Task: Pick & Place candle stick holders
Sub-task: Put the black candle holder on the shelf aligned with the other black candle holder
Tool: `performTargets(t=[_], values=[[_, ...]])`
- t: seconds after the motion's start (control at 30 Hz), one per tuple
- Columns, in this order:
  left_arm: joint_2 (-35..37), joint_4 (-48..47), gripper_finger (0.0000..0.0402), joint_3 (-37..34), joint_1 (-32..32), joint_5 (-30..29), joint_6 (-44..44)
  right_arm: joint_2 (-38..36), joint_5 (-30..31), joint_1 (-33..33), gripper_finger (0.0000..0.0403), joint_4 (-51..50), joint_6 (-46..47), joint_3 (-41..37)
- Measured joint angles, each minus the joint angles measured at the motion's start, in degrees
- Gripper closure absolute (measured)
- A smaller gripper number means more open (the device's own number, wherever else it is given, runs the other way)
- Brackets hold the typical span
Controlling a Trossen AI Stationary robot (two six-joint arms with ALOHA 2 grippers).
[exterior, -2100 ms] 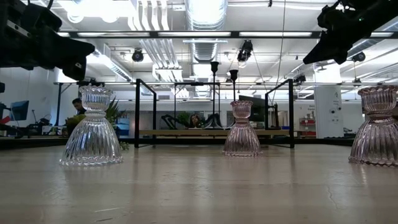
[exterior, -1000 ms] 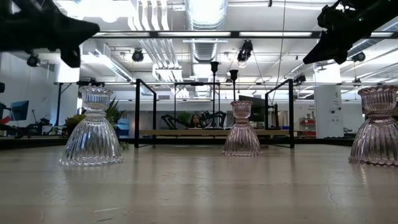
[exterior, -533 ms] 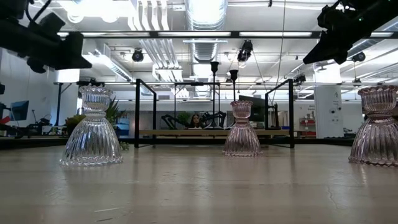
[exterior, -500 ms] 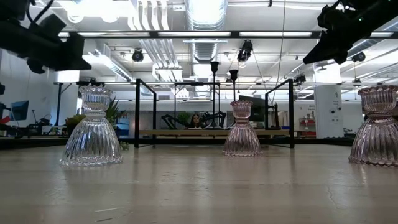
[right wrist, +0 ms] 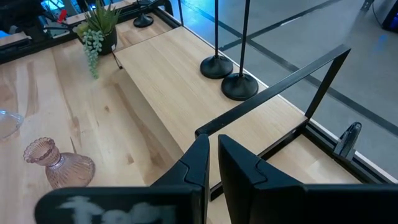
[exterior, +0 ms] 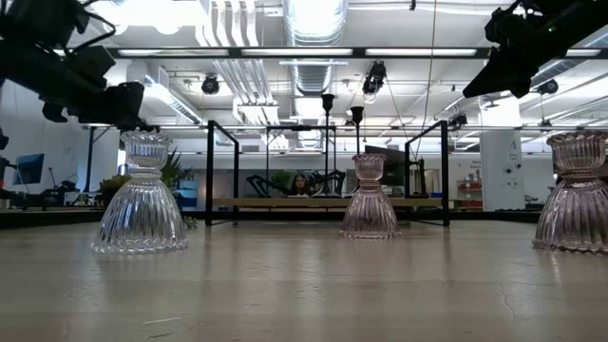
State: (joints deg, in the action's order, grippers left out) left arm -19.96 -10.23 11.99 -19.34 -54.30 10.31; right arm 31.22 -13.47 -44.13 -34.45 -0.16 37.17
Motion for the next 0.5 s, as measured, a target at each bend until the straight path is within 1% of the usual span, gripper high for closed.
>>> performTargets(t=[0.17, 0.3, 0.4, 0.5], values=[[-1.71, 1.54, 0.0273, -0.05, -8.68, 8.35, 1.23, 0.00, 0.00, 0.00, 0.0374, 0.00, 0.00, 0.00], [-4.26, 3.37, 0.0273, -0.55, -15.03, 12.42, 0.40, 0.00, 0.00, 0.01, 0.0374, 0.01, 0.00, 0.00], [-6.39, 5.29, 0.0273, -1.25, -18.50, 15.34, 0.34, 0.00, 0.00, 0.00, 0.0374, 0.01, 0.00, 0.00], [-8.64, 8.74, 0.0273, -1.65, -20.44, 17.95, -0.18, 0.00, 0.00, -0.01, 0.0374, 0.01, 0.00, 0.00]])
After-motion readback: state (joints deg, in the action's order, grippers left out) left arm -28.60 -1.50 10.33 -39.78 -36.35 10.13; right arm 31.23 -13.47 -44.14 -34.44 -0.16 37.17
